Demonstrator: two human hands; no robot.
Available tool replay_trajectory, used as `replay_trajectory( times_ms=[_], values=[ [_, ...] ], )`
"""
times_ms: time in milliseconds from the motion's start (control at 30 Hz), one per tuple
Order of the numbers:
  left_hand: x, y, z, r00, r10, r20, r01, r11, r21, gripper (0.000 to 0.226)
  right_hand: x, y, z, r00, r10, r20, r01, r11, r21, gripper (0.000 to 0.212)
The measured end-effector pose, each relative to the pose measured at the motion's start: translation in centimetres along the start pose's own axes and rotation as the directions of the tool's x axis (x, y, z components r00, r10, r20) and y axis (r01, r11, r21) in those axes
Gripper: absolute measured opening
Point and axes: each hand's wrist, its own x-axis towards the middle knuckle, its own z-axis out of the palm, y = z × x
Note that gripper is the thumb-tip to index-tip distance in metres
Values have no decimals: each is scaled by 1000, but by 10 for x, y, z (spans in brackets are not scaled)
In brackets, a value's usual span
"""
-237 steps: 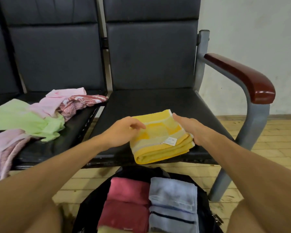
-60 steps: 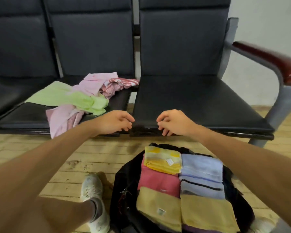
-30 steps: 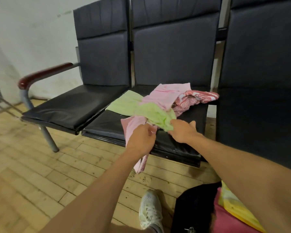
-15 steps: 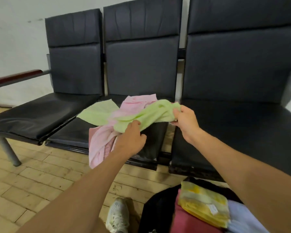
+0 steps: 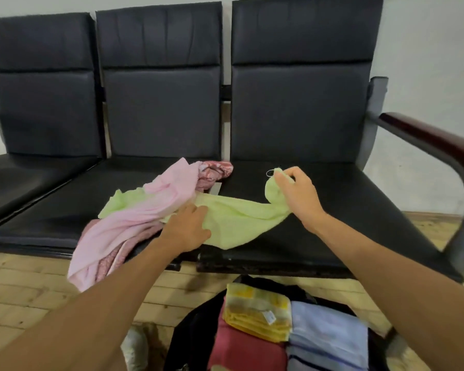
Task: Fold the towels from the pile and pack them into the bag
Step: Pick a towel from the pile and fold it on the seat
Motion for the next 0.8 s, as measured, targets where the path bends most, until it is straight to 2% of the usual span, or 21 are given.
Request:
replay_trajectory(
  times_ms=[67,100,167,233,267,367,433,533,600,700,733,800],
  values=[
    [3,-3,4,999,-13,46,14,999,-37,62,-3,13,-6,986,-55,159,96,959,-265,28],
    [4,-4,6,999,-7,47,9,999,-52,60,-4,18,-6,968,-47,247,147,901,-407,34],
    [5,-7,9,1000,3,26,-2,998,-58,55,-7,27,-5,919,-38,392,303,703,-644,48],
    [6,-10,12,1000,10,-1,-10,998,-57,53,-11,33,-1,867,-32,498,444,503,-741,62],
    [7,-11,13,1000,13,-5,-13,999,-44,52,-12,36,1,855,-8,518,465,455,-759,68],
    [8,-14,13,996,44,-76,-46,999,-24,47,-12,40,7,872,67,485,417,416,-808,66],
    [7,-11,6,972,2,-234,-17,998,-64,38,-9,41,10,883,56,465,405,409,-818,58],
    [7,-5,-6,868,-71,-491,46,997,-63,37,-8,45,11,889,-5,458,424,386,-819,55],
    [9,-6,-9,843,-159,-514,151,987,-58,46,-8,45,13,888,-36,459,444,331,-833,57],
    [12,-9,-9,859,-205,-470,263,963,61,31,-9,42,18,895,-55,443,430,366,-825,61],
    [13,-6,-10,853,-212,-478,249,968,16,27,-9,42,20,898,-62,435,422,396,-815,62],
    [13,7,-18,821,-287,-493,165,947,-277,20,-8,41,24,903,-120,412,421,431,-798,59]
  ],
)
